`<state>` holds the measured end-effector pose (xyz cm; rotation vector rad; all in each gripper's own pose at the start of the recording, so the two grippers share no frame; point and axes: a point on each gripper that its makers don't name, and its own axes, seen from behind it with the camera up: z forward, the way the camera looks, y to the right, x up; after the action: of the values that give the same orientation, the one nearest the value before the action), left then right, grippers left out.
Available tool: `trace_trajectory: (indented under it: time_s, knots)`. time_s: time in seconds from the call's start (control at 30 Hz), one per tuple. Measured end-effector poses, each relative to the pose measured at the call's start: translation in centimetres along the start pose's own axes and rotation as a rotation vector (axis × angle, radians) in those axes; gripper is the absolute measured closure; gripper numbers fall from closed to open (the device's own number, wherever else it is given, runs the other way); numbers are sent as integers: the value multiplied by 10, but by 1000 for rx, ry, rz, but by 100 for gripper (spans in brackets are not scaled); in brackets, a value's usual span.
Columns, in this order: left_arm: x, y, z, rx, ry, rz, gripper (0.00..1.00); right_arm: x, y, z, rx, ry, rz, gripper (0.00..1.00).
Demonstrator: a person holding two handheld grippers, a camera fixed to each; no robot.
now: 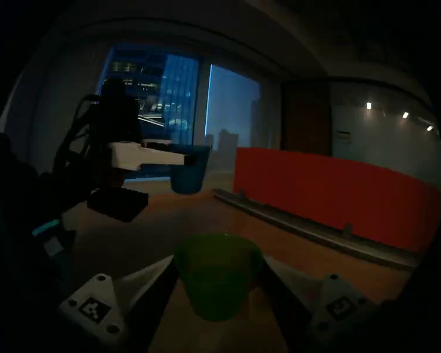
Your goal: Pour water
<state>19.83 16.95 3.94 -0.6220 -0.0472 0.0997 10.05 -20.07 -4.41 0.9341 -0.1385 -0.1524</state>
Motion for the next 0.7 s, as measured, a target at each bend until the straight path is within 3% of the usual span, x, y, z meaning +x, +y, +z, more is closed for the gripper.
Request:
trace_trajectory:
  time_s: [0.27,0.7]
  knots:
    - [-30,-6,-8,11,-35,-10,13,-8,15,-11,-33,-26,-3,0]
    - [-63,-3,-17,9,-80,-7,13,-11,38,-30,-81,-35,1,0]
